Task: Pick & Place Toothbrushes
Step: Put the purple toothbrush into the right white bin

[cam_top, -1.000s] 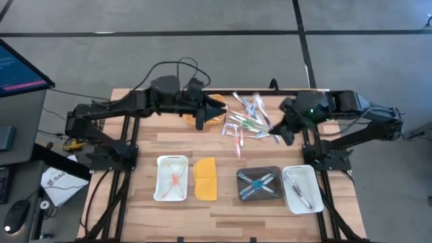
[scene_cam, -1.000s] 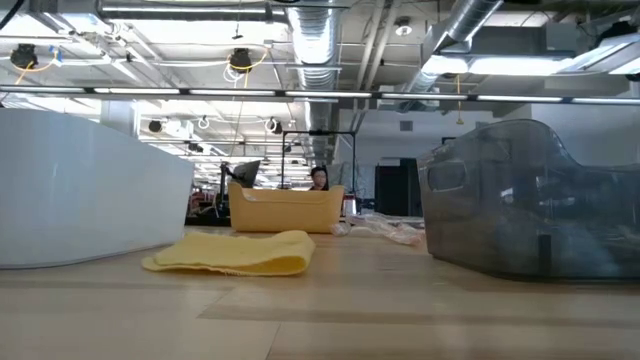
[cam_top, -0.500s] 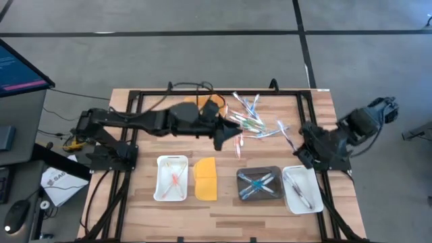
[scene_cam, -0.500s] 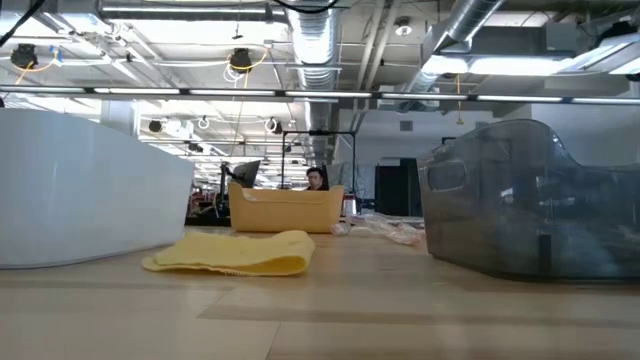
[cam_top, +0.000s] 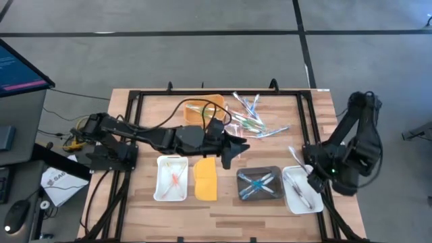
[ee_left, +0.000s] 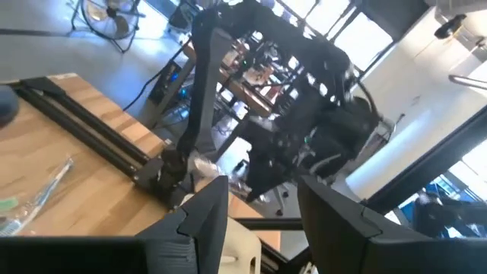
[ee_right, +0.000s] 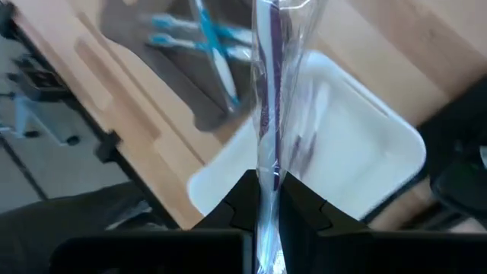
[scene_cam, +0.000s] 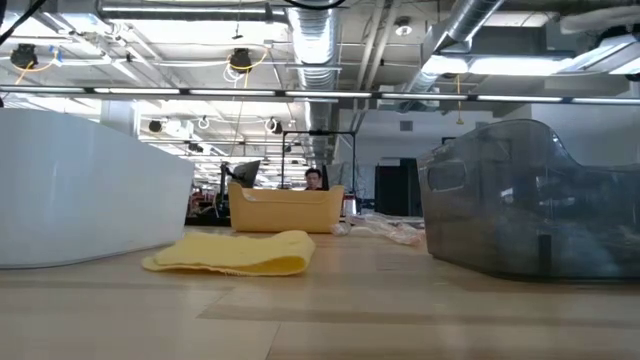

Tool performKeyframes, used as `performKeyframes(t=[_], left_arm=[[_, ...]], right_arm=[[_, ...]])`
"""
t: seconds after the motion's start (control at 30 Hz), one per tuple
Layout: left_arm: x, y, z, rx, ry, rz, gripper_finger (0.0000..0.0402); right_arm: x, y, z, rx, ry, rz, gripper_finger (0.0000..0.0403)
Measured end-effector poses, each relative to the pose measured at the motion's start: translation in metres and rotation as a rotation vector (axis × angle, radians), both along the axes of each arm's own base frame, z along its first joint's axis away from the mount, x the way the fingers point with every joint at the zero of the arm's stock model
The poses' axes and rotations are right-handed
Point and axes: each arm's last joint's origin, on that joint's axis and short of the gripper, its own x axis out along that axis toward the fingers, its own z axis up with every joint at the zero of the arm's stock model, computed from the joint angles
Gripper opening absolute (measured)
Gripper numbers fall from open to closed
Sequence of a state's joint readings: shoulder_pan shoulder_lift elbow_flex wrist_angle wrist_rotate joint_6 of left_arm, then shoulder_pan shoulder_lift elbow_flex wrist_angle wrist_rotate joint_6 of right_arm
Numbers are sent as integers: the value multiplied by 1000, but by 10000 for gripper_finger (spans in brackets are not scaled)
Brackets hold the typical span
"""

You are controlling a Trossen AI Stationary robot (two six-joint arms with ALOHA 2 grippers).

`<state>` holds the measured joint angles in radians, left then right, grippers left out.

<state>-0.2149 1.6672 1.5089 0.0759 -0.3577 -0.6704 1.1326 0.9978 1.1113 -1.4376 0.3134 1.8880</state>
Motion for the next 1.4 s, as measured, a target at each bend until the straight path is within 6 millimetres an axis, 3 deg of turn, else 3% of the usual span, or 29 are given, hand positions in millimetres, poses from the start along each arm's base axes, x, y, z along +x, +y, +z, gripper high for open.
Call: performKeyframes(t=[0.53,1.1,1.4], left_arm=[[0,5,0,3,-3,55,154],[0,2,1,-13,-13,63,154],[0,3,1,-16,-16,61,154]], right_arm=[[-34,37,-60,57,145,-53,20],[-31,46,-65,68,154,-69,20],[-7,56,-71,121,153,-193,20]])
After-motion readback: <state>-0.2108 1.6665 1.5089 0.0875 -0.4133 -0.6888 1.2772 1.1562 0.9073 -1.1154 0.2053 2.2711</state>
